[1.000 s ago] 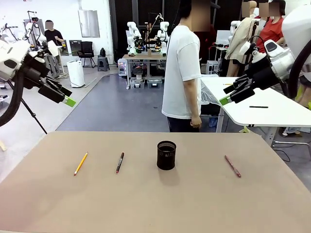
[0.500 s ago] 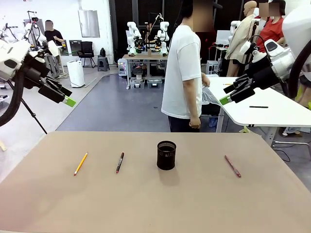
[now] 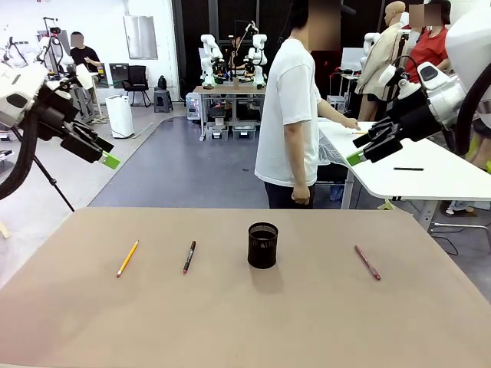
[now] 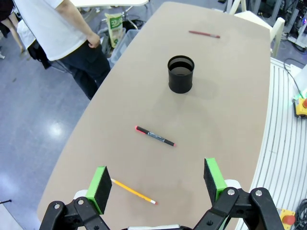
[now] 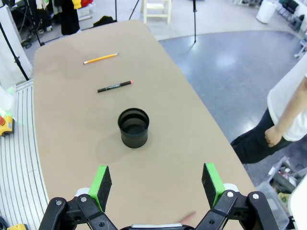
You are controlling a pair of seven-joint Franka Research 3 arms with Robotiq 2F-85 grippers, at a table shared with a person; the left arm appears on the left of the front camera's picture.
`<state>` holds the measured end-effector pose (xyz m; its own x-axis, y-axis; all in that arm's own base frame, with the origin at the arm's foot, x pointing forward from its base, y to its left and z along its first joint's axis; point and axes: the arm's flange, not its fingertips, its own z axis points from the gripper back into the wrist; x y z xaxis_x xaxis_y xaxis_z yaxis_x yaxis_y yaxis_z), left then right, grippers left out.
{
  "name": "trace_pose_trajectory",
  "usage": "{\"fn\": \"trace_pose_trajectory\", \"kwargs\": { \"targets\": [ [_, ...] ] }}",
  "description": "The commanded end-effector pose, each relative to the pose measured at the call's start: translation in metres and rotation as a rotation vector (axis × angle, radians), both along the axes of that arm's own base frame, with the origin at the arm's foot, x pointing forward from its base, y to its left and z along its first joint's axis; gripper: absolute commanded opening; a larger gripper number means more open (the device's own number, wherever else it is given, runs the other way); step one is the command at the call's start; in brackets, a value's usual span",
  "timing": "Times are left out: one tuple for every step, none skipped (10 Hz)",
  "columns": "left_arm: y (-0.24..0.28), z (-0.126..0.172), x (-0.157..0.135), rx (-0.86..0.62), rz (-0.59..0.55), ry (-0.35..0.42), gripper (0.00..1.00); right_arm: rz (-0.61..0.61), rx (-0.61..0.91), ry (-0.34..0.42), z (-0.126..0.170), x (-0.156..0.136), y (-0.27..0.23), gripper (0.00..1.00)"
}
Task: Place the pens into the pen holder.
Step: Pick up a writing instrument from the table and place it into the Pen holder.
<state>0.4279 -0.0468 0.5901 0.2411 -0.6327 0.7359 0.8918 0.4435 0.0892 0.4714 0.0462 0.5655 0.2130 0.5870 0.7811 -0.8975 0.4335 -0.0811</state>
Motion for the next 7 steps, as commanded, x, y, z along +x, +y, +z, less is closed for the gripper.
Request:
{"fn": "trace_pose_trajectory", "kwargs": {
  "targets": [
    [0.001, 0.002, -0.001, -0.011, -0.007, -0.004, 1.00, -0.003, 0.004, -0.003, 0.002, -0.001, -0.001, 1.00],
    [0.001, 0.002, -0.001, -0.011, -0.007, -0.004, 1.00, -0.003, 0.004, -0.003, 0.002, -0.001, -0.001, 1.00],
    [0.000, 0.000, 0.000, 0.000, 0.000, 0.000, 1.00, -0.003, 0.004, -0.003, 0.002, -0.001, -0.001, 1.00],
    [-0.003, 0.000, 0.002, 0.112, 0.096, 0.097, 1.00, -0.003, 0.004, -0.003, 0.002, -0.001, -0.001, 1.00],
    [-0.009, -0.001, 0.003, 0.190, 0.197, 0.175, 1.00, -0.003, 0.004, -0.003, 0.002, -0.001, -0.001, 1.00],
    [-0.013, -0.007, 0.004, 0.299, 0.310, 0.246, 1.00, -0.003, 0.004, -0.003, 0.002, -0.001, -0.001, 1.00],
    [-0.014, -0.016, 0.008, 0.358, 0.389, 0.299, 1.00, -0.003, 0.004, -0.003, 0.002, -0.001, -0.001, 1.00]
  ]
}}
